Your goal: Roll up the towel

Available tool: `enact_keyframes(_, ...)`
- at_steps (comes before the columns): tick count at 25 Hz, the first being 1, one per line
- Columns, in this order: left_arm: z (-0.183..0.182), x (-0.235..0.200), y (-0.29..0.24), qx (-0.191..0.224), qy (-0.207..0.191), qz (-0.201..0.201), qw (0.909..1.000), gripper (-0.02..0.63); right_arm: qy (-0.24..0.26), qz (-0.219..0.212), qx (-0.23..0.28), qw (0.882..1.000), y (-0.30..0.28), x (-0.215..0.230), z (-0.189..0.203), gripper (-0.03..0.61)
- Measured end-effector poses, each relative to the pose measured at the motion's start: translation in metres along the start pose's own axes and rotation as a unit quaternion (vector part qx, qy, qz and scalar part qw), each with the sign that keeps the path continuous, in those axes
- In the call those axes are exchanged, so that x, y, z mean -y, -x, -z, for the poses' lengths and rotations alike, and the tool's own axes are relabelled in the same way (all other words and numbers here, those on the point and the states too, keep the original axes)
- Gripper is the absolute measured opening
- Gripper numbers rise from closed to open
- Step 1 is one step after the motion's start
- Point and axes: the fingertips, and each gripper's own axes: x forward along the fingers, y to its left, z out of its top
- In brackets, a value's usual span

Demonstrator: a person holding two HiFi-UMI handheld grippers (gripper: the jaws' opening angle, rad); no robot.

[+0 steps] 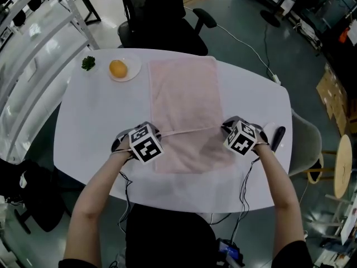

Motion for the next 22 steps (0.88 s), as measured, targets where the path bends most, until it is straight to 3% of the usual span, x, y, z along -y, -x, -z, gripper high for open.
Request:
enact_keyframes(3, 0.006, -0.008, -0.003, -0.001, 0.012, -0.022, 0.9997, 0.165, 0.005, 0.021, -0.001, 1.0, -0.006, 0.003, 0.001, 0.078)
enact_keyframes(6, 0.008, -0.017, 0.004, 0.012, 0.034, -0.037, 0.9986, 0.231, 0.002, 0.046, 0.012, 0.999, 0.003, 0.012, -0.001, 0.171)
enact_keyframes(8, 0.011, -0.022, 0.014, 0.018, 0.04, -0.051, 0.9977, 0.263, 0.001, 0.061, 0.026, 0.998, 0.017, 0.017, -0.004, 0.19)
enact_keyframes(12, 0.016, -0.021, 0.037, 0.027, 0.037, -0.067, 0.9967, 0.282, 0.004, 0.072, 0.046, 0.996, 0.049, 0.018, -0.002, 0.22)
enact_keyframes(16, 0.013, 0.005, 0.059, 0.046, 0.024, -0.056, 0.9971, 0.284, 0.023, 0.064, 0.057, 0.996, 0.075, -0.006, 0.006, 0.244)
enact_keyframes(22, 0.016, 0.075, 0.068, 0.037, -0.04, -0.035, 0.9979, 0.282, 0.079, 0.047, 0.06, 0.994, 0.092, -0.065, 0.022, 0.247)
